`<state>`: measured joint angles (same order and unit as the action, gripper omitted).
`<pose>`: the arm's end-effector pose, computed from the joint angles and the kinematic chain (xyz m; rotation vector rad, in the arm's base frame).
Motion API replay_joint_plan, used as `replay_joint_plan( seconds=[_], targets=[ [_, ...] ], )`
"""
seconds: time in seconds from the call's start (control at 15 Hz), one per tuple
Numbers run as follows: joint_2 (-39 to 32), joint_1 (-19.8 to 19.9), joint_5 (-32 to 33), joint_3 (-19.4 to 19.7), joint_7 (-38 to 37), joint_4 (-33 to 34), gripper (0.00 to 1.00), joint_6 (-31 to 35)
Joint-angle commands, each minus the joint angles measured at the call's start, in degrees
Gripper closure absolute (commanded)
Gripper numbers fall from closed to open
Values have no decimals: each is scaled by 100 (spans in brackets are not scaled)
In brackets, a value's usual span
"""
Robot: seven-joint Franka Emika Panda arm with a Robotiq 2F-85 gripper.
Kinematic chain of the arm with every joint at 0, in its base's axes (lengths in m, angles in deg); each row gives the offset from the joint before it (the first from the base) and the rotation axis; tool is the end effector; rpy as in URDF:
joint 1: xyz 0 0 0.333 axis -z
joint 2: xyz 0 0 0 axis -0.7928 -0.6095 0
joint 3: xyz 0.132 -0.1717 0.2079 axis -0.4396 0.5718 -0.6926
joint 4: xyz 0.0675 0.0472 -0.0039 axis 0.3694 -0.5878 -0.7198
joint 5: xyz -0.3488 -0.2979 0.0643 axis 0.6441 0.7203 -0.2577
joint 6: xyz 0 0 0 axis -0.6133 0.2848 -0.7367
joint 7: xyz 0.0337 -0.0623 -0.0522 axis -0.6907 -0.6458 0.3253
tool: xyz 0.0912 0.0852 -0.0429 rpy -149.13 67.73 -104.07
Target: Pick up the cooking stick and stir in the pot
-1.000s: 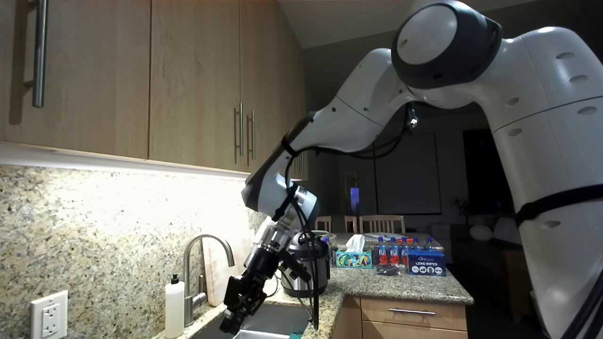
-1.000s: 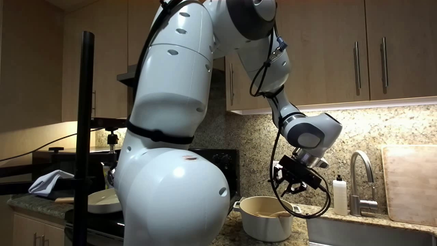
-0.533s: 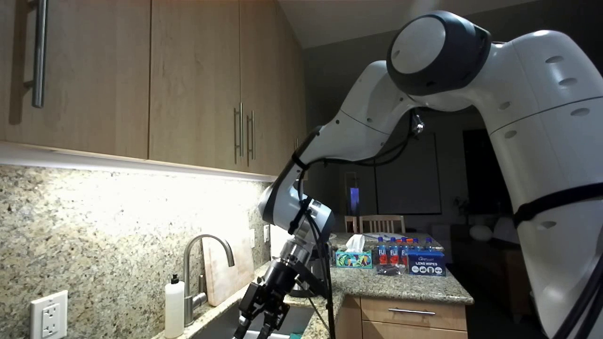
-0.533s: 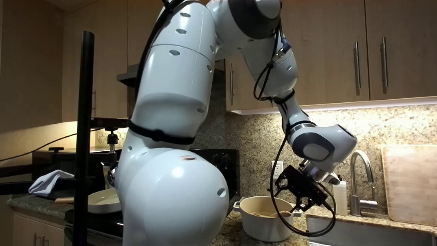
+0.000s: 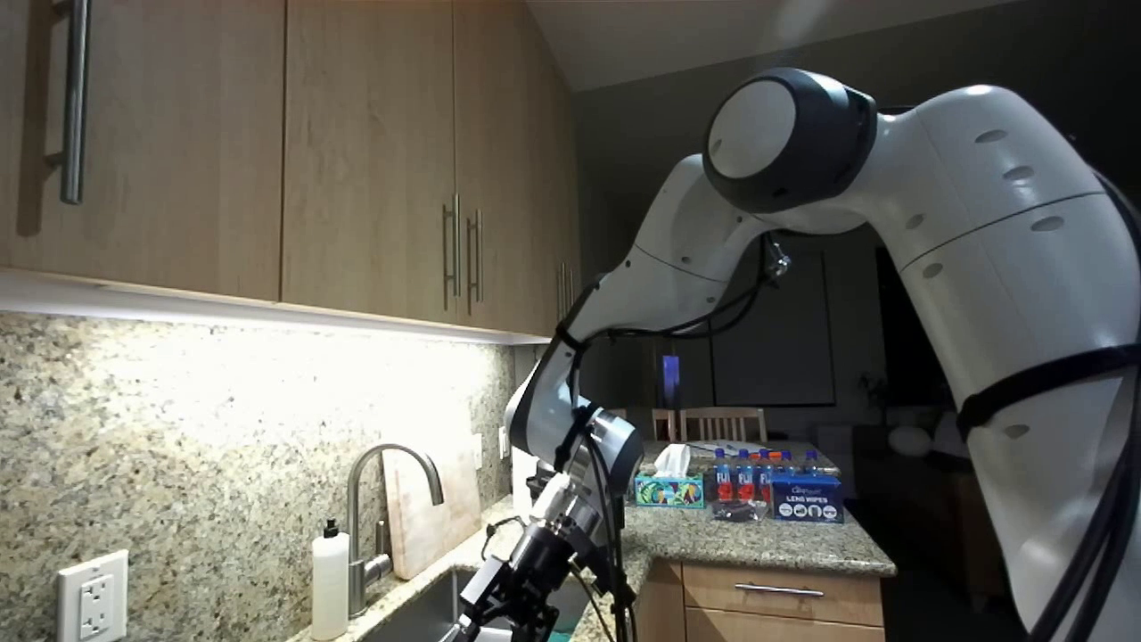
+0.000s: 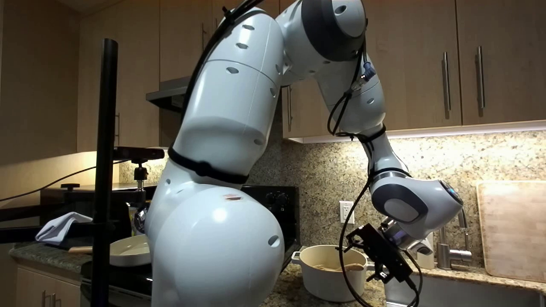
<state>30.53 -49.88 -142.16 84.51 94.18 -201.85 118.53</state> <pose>0.5480 0.0434 0.1342 -2.3373 -0.1805 -0.0744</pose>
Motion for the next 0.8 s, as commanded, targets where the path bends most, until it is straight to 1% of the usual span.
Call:
replay_joint_plan(
  seconds=[0.0, 0.33, 0.73],
  targets=[
    [-278, 83, -258, -22, 382, 228, 0, -266],
    [-530, 63, -271, -49, 448, 560, 0, -416],
    [-942, 41, -123, -71, 317, 1052, 0, -827]
  ],
)
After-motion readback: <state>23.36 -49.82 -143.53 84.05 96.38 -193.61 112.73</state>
